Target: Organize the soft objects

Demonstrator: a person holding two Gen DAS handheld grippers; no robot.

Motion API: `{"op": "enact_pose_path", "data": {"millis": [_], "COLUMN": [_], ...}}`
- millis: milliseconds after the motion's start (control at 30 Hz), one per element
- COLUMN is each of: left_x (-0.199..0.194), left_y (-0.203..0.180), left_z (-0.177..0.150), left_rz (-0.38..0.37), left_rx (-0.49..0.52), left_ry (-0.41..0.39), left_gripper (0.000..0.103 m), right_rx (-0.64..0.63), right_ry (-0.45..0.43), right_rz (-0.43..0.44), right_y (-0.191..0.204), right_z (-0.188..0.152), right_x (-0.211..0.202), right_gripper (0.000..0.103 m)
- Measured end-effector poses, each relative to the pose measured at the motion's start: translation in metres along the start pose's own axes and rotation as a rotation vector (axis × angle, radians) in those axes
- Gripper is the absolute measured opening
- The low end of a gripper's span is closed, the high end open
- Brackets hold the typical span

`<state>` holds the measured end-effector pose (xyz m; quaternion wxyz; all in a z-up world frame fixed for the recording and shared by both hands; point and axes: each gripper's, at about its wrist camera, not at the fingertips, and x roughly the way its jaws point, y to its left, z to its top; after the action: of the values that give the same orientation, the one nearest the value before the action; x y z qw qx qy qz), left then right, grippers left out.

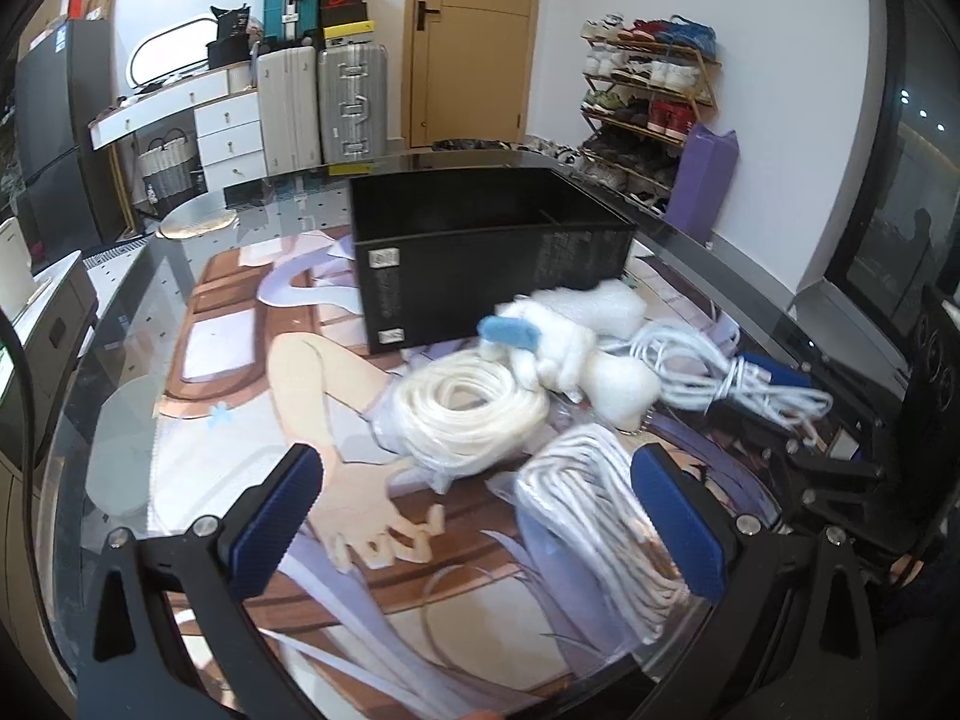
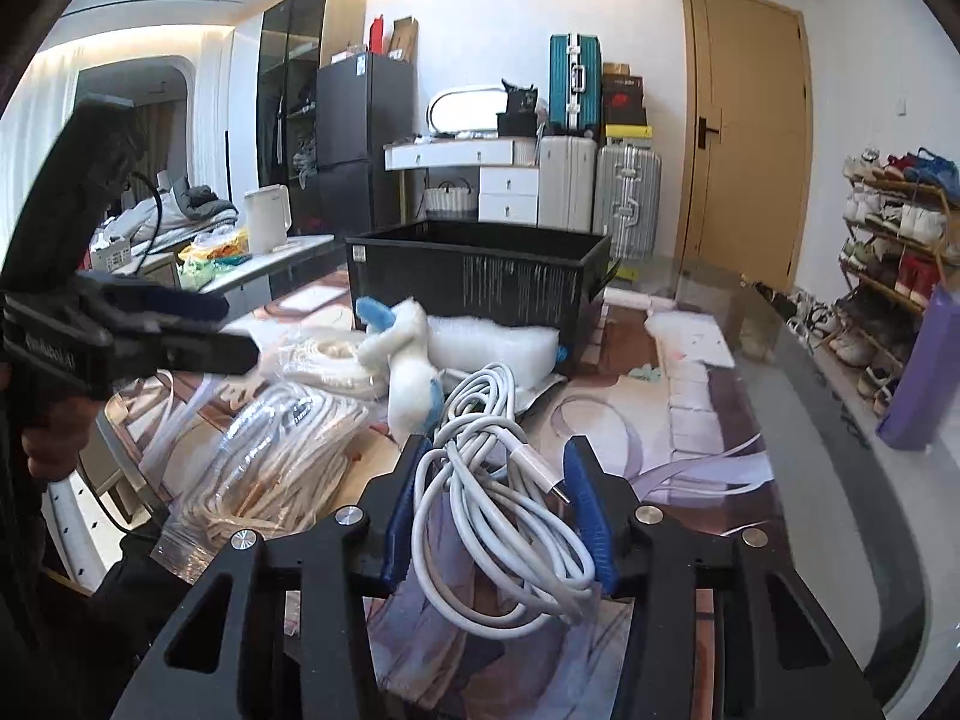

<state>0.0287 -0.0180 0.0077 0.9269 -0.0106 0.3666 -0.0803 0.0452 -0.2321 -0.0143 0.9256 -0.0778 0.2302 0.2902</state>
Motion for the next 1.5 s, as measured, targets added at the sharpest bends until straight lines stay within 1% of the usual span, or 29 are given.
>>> {"op": "enact_pose_path", "data": {"millis": [100, 167, 300, 333, 400, 500, 567, 633, 667, 733, 800, 833, 900, 933, 967, 1000, 1100, 1167, 1333, 1500], "left_x": [0.005, 0.010, 0.015, 0.016, 0.016, 0.021, 0.025, 0.031, 0.034, 0.032, 0.032, 0.031, 0.030, 0.029, 0.030, 0.028, 0.025, 0.021, 0.013, -0.004], "left_y": [-0.010, -0.017, -0.030, -0.033, -0.041, -0.051, -0.053, -0.054, -0.055, -0.057, -0.056, -0.057, -0.058, -0.059, -0.061, -0.061, -0.057, -0.055, -0.048, -0.041], "left_z": [-0.003, -0.006, -0.009, -0.010, -0.011, -0.013, -0.017, -0.019, -0.021, -0.021, -0.022, -0.022, -0.023, -0.024, -0.024, -0.025, -0.024, -0.023, -0.020, -0.010], "left_rz": [-0.027, -0.039, -0.057, -0.054, -0.011, -0.019, 0.001, 0.008, -0.002, 0.011, 0.007, 0.008, 0.014, 0.023, 0.031, 0.030, 0.001, -0.013, -0.038, -0.052], "left_rx": [0.011, 0.016, 0.027, 0.025, 0.006, -0.002, -0.004, -0.017, -0.020, -0.006, -0.008, -0.002, 0.024, 0.044, 0.066, 0.081, 0.073, 0.069, 0.029, 0.003], "left_ry": [0.011, 0.030, 0.054, 0.062, 0.056, 0.078, 0.080, 0.105, 0.120, 0.103, 0.100, 0.096, 0.090, 0.087, 0.088, 0.082, 0.085, 0.081, 0.052, -0.015], "left_gripper": [0.103, 0.103, 0.103, 0.103, 0.103, 0.103, 0.103, 0.103, 0.103, 0.101, 0.090, 0.086, 0.070, 0.067, 0.060, 0.049, 0.042, 0.040, 0.039, 0.039], "right_rx": [0.019, 0.033, 0.063, 0.070, 0.071, 0.063, 0.057, 0.049, 0.047, 0.047, 0.043, 0.046, 0.057, 0.058, 0.057, 0.055, 0.039, 0.029, 0.026, 0.026], "right_ry": [-0.044, -0.074, -0.106, -0.108, -0.105, -0.107, -0.107, -0.105, -0.106, -0.105, -0.106, -0.109, -0.111, -0.109, -0.105, -0.101, -0.097, -0.100, -0.106, -0.118], "right_rz": [-0.024, -0.062, -0.104, -0.106, -0.102, -0.107, -0.109, -0.111, -0.113, -0.110, -0.115, -0.118, -0.119, -0.119, -0.118, -0.117, -0.112, -0.111, -0.110, -0.087], "right_y": [-0.006, -0.011, -0.020, -0.023, -0.025, -0.027, -0.026, -0.024, -0.024, -0.024, -0.023, -0.024, -0.027, -0.028, -0.028, -0.028, -0.025, -0.022, -0.022, -0.022], "right_z": [0.001, 0.003, 0.004, 0.005, 0.006, 0.007, 0.006, 0.005, 0.005, 0.005, 0.005, 0.005, 0.005, 0.006, 0.006, 0.006, 0.005, 0.006, 0.005, 0.007], "right_x": [-0.009, -0.013, -0.018, -0.019, -0.018, -0.018, -0.018, -0.017, -0.016, -0.016, -0.017, -0.017, -0.018, -0.018, -0.017, -0.016, -0.015, -0.015, -0.016, -0.021], "right_gripper": [0.046, 0.046, 0.046, 0.046, 0.046, 0.046, 0.046, 0.046, 0.046, 0.046, 0.046, 0.046, 0.046, 0.046, 0.046, 0.046, 0.046, 0.046, 0.046, 0.046]}}
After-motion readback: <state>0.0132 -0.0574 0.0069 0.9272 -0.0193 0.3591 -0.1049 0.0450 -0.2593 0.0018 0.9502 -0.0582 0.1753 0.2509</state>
